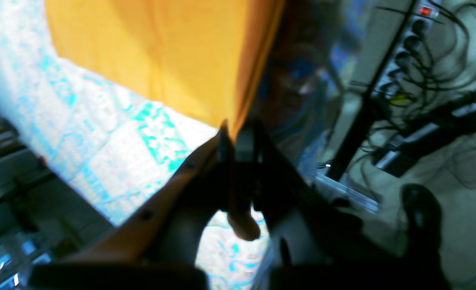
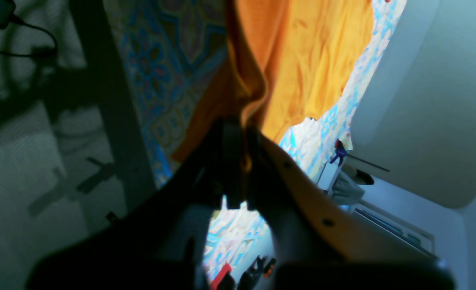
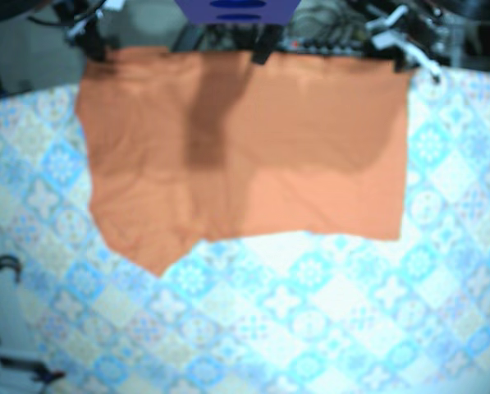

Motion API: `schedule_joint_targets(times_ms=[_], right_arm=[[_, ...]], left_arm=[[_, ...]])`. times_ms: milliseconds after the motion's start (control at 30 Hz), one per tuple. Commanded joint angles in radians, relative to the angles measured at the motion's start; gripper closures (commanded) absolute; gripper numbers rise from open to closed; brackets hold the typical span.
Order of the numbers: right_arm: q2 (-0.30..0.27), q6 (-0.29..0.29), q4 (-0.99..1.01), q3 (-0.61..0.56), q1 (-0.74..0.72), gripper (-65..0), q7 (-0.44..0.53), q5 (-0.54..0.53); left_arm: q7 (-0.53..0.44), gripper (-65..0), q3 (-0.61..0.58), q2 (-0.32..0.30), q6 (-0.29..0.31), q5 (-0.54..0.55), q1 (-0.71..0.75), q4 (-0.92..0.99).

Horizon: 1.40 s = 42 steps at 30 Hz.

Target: Fold the T-shirt properly

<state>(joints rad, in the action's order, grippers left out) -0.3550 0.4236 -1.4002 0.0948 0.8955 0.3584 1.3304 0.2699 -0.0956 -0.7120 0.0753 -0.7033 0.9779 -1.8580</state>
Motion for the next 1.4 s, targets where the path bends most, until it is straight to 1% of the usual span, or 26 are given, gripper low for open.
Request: schedule_joint_targets(times_ms=[0,100,267,433,600,633,700,800,967,1067,1200,1367], right_arm=[[-0.013,0.017,-0.011,0.012,0.017,0.0,-0.005,-0.013],[-0.013,0.017,-0.011,0.039,0.037,0.0,-0.003,-0.013],[-0.013,0.017,-0.011,0.044,0.034,0.0,-0.003,-0.013],[-0.013,0.017,-0.011,0.044,-0.011,0.0,-0.005,-0.013],[-0.013,0.011,-0.011,0.036,-0.069,0.0,-0.008,-0.013],[-0.013,0.004,-0.011,0.036,-0.082,0.0,-0.008,-0.013],[-0.013,-0.039,-0.011,0.036,-0.097,0.0,-0.008,-0.013],[-0.011,-0.067,-0.011,0.035,-0.12,0.0,-0.008,-0.013],[-0.011,-0.071,-0.011,0.035,-0.148,0.0,-0.008,-0.009],[-0.011,-0.108,-0.014,0.035,-0.166,0.0,-0.005,-0.009],[-0.011,-0.114,-0.034,0.03,-0.187,0.0,-0.005,-0.009],[-0.011,-0.116,-0.038,-0.03,-0.235,0.0,-0.008,-0.009]], left_arm=[[0.006,0.0,0.006,-0.01,-0.01,-0.003,0.023,-0.012],[0.006,0.0,0.003,-0.01,-0.018,-0.003,0.034,-0.012],[0.006,0.0,0.001,-0.01,-0.024,-0.002,0.029,-0.012],[0.006,0.0,0.007,-0.008,-0.024,-0.002,0.019,-0.012],[0.007,0.0,0.006,-0.007,-0.024,-0.002,-0.038,-0.01],[0.007,0.0,0.006,-0.007,-0.022,-0.002,-0.047,-0.01],[0.01,0.0,0.006,-0.005,-0.021,-0.002,-0.064,-0.01],[0.012,0.0,0.006,-0.004,-0.019,-0.003,-0.086,-0.01],[0.013,0.0,0.001,-0.004,-0.018,-0.003,-0.112,-0.007],[0.015,0.0,0.001,-0.002,-0.016,-0.003,-0.124,-0.005],[0.015,0.0,0.001,-0.002,-0.016,-0.003,-0.126,-0.005],[0.015,0.0,0.001,-0.001,-0.016,-0.003,-0.126,-0.005]])
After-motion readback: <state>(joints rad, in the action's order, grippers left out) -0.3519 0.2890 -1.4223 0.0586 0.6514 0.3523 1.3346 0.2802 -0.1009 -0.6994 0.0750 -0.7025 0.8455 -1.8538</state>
